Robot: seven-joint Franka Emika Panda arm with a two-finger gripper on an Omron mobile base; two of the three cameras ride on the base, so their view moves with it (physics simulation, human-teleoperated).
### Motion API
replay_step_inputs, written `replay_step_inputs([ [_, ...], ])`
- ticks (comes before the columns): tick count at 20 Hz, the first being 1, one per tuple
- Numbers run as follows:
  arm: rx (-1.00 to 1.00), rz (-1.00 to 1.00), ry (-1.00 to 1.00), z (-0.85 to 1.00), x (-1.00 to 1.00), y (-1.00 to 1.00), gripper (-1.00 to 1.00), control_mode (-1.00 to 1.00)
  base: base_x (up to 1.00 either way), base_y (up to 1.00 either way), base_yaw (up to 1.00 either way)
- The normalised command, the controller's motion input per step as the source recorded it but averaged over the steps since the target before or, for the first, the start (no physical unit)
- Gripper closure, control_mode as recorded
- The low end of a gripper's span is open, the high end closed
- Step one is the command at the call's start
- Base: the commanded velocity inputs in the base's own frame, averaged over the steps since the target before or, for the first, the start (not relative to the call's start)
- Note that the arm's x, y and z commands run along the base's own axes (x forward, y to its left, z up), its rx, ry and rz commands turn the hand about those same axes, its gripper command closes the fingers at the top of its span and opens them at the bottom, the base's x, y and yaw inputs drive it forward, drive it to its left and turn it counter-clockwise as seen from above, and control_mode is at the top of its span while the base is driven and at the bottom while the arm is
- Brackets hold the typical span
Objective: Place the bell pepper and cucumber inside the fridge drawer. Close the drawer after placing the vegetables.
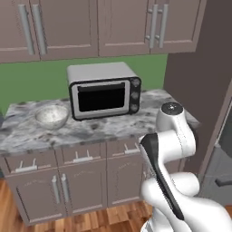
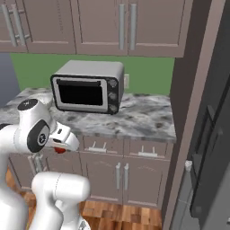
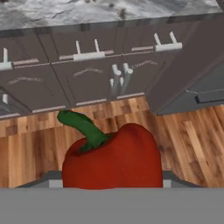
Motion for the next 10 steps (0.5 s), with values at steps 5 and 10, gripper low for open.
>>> replay_step_inputs([
  [5,0.0,0.0,0.0,0.0,0.0,0.0,1.0,1.0,-1.0,-0.03,-0.18],
  [10,0.0,0.0,0.0,0.0,0.0,0.0,1.0,1.0,-0.99,-0.5,-0.38],
])
